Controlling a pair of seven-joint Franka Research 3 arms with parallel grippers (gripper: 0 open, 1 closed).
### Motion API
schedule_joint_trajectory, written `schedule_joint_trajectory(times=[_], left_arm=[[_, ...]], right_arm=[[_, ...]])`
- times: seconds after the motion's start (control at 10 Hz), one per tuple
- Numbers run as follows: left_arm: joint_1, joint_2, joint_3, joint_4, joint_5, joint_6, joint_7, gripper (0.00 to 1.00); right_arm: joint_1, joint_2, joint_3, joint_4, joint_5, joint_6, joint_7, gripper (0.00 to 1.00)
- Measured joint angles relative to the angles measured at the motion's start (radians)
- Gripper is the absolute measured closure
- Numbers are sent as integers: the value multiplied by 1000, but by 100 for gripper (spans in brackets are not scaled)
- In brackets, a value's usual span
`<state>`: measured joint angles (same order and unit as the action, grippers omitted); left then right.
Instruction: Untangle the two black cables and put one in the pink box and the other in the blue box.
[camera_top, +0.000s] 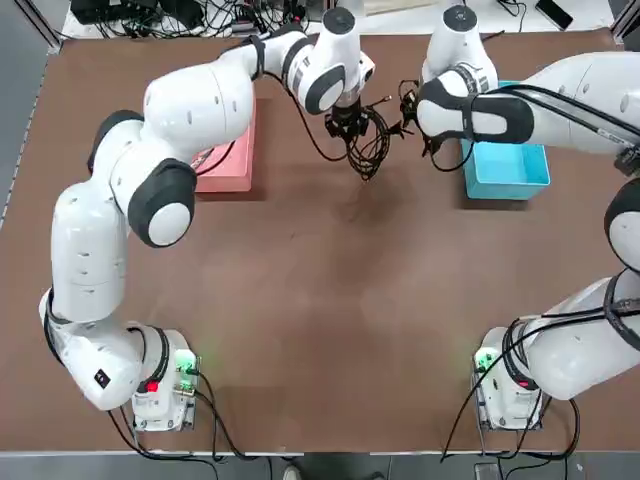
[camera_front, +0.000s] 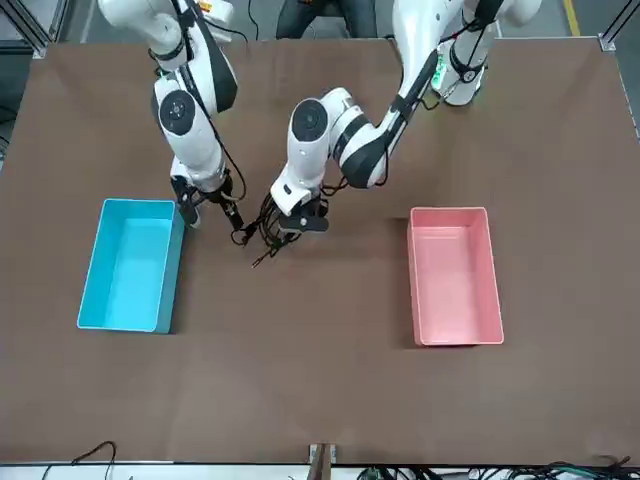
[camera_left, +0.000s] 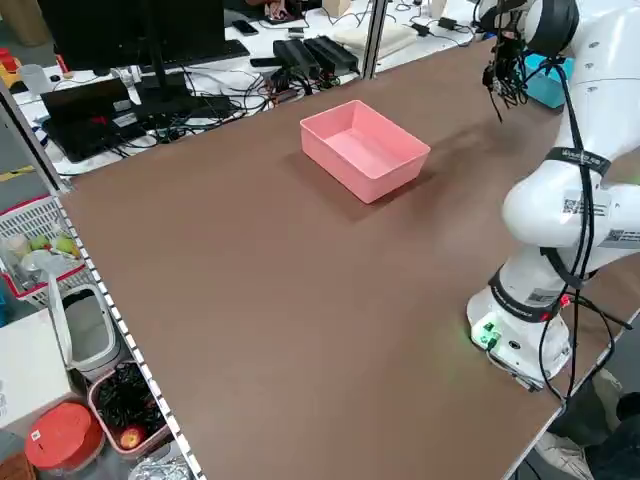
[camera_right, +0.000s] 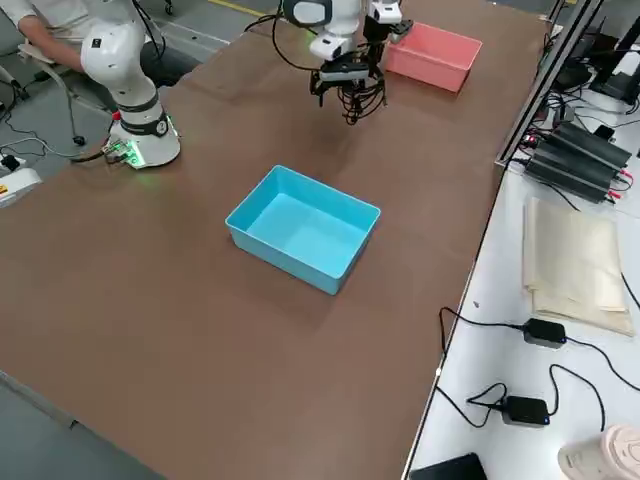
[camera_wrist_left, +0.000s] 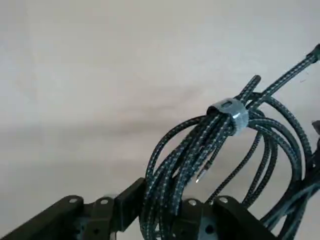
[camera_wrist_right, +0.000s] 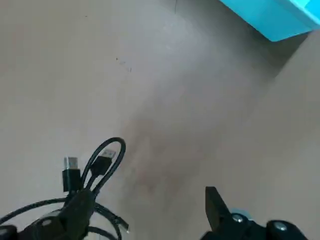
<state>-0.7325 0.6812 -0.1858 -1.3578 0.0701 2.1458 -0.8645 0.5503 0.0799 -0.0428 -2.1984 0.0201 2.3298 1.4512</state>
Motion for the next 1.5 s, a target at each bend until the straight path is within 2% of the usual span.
schedule_joint_trajectory(times=[0.5,1.0,1.1,1.3,1.5], left_arm=[[-9,0,-4,0,-3,0,-1,89],[-10,0,-6,4,-16,0,-1,89],[-10,0,-6,7,-16,0,-1,89],[-10,0,-7,9,-16,0,-1,89],[-10,0,-7,9,-16,0,-1,89]], right_arm=[[12,7,-2,31,0,29,11,0],[13,88,-2,31,0,109,12,4],[15,88,-1,32,0,110,18,13],[28,88,-1,33,0,110,34,46],[42,88,0,33,0,108,37,60]])
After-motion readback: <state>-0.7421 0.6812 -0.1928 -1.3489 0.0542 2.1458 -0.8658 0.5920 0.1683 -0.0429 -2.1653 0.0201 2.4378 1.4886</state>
